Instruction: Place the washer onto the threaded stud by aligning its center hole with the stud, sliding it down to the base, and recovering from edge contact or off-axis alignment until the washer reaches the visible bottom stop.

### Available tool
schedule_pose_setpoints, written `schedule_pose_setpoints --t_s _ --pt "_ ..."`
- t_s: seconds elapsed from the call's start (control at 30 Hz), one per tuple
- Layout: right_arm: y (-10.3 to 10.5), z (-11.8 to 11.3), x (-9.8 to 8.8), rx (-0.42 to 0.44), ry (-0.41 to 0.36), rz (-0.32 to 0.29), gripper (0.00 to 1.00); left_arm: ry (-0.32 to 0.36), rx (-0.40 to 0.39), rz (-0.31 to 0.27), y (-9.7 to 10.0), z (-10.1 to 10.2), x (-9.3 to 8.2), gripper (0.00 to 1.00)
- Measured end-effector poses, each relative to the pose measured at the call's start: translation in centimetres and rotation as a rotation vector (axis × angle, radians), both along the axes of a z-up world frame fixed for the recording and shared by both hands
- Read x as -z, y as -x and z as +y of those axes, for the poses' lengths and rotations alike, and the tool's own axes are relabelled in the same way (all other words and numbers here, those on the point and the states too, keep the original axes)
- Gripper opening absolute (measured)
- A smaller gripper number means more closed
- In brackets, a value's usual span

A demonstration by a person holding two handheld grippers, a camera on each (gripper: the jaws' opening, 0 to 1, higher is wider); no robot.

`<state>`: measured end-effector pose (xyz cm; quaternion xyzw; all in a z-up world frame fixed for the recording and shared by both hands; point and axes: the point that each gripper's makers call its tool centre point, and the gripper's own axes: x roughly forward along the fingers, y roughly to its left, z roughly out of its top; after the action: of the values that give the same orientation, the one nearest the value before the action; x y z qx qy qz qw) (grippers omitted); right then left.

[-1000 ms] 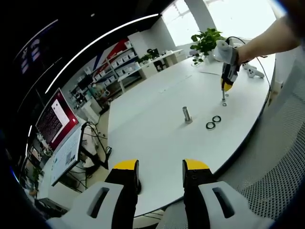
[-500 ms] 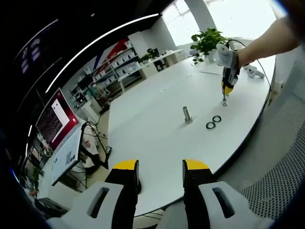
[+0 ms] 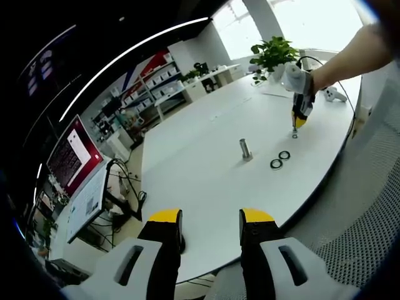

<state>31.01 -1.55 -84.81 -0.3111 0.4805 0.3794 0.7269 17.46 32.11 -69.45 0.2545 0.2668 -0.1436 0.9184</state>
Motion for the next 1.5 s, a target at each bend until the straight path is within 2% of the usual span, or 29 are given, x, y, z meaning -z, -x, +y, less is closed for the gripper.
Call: schedule_pose_setpoints --t_s 0.27,0.33,0.37,0.43,0.57,0.7,0.77,0.9,1.0,1.17,1.3,1.4,1.5 --pt "0.5 -0.2 0.6 -0.012 0.012 0.021 0.14 -0.002 0.0 0.005 0.0 0.0 0.1 0.34" --pt "0.6 -0.2 0.8 -0.052 0.012 0.019 0.14 -0.002 0.0 0.006 0.0 0.0 0.1 0.34" --pt "0.7 -0.2 0.8 -0.112 0.021 0.013 0.14 -0.002 0.001 0.007 0.0 0.0 0.1 0.34" --pt "0.0 -0.3 0.5 -0.139 0.039 -0.056 0.18 0.0 0.001 0.006 0.0 0.0 0.1 0.34" --pt "0.3 -0.2 0.1 -0.101 -0.006 -0.049 0.23 -0.001 0.002 0.008 0.0 0.0 0.1 0.33" --pt "0.4 -0.6 -0.8 -0.092 -0.012 -0.069 0.26 -0.001 0.003 0.007 0.0 -0.1 0.1 0.33" --pt "0.5 -0.4 -1.6 -0.023 -0.078 -0.06 0.26 -0.001 0.004 0.007 0.0 -0.1 0.1 0.33" --pt "0.2 -1.3 -3.7 0.063 -0.149 -0.091 0.26 0.003 0.005 0.0 0.0 -0.1 -0.1 0.33" --pt "0.3 -2.1 -5.7 0.18 -0.259 -0.105 0.26 0.002 0.007 0.001 0.0 -0.1 0.0 0.33" --pt "1.3 -3.4 -8.9 0.323 -0.408 -0.135 0.26 -0.001 0.015 0.005 0.0 -0.3 0.0 0.32" --pt "2.3 -4.2 -11.0 0.385 -0.479 -0.17 0.26 -0.003 0.008 -0.007 -0.1 -0.2 -0.1 0.33" --pt "3.1 -4.3 -12.8 0.438 -0.57 -0.179 0.25 0.007 0.014 -0.01 -0.1 -0.4 -0.2 0.33" --pt "4.1 -4.7 -14.7 0.455 -0.601 -0.217 0.25 0.005 0.018 0.0 -0.1 -0.5 0.0 0.32"
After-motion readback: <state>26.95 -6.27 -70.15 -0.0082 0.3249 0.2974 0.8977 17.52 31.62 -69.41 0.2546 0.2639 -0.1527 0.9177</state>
